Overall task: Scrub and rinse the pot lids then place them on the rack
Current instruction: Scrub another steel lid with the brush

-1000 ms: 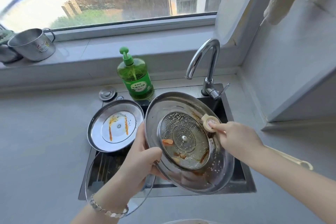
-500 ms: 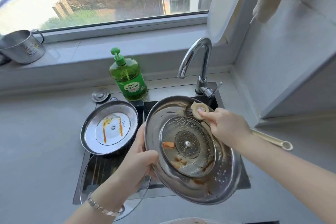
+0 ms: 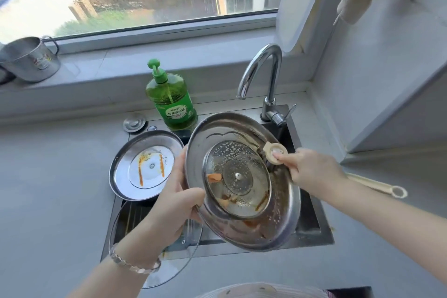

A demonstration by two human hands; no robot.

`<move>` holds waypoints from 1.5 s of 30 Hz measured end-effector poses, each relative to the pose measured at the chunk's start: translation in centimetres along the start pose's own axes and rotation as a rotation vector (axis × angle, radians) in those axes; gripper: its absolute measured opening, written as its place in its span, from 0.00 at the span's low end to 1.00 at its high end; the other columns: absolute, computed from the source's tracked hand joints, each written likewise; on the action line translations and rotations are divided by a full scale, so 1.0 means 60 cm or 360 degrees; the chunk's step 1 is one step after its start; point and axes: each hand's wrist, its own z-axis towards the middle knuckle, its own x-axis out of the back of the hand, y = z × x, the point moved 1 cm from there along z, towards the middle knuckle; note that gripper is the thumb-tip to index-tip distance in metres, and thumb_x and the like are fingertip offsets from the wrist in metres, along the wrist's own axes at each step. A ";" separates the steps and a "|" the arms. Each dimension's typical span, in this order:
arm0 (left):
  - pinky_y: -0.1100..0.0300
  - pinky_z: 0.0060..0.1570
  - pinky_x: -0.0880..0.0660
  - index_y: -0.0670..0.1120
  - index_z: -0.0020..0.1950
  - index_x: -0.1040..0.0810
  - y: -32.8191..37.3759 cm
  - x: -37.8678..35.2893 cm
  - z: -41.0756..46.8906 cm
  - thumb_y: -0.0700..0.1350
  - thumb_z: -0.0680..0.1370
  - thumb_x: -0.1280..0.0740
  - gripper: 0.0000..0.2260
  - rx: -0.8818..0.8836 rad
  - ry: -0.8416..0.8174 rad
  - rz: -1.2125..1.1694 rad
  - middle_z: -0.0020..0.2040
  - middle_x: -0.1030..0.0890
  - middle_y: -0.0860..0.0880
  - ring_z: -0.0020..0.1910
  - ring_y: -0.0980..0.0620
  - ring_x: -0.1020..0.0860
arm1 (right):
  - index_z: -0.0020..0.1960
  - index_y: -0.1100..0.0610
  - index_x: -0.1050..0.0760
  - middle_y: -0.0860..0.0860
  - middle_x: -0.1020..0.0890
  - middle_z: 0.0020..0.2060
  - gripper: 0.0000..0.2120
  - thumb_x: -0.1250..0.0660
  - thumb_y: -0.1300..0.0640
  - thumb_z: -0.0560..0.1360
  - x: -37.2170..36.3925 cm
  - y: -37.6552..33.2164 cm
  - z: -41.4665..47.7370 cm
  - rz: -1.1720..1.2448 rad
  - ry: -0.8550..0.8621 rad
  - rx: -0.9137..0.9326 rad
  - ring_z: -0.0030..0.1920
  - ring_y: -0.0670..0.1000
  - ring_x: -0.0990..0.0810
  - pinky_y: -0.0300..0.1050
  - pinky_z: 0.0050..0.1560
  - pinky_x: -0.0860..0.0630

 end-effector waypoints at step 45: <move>0.35 0.36 0.22 0.53 0.68 0.34 -0.017 0.018 0.009 0.23 0.71 0.48 0.34 0.0053 0.0148 -0.0332 0.46 0.17 0.44 0.41 0.36 0.17 | 0.63 0.34 0.29 0.44 0.26 0.36 0.17 0.44 0.52 0.79 0.007 -0.060 -0.080 0.0406 -0.0273 0.0689 0.37 0.44 0.28 0.37 0.34 0.33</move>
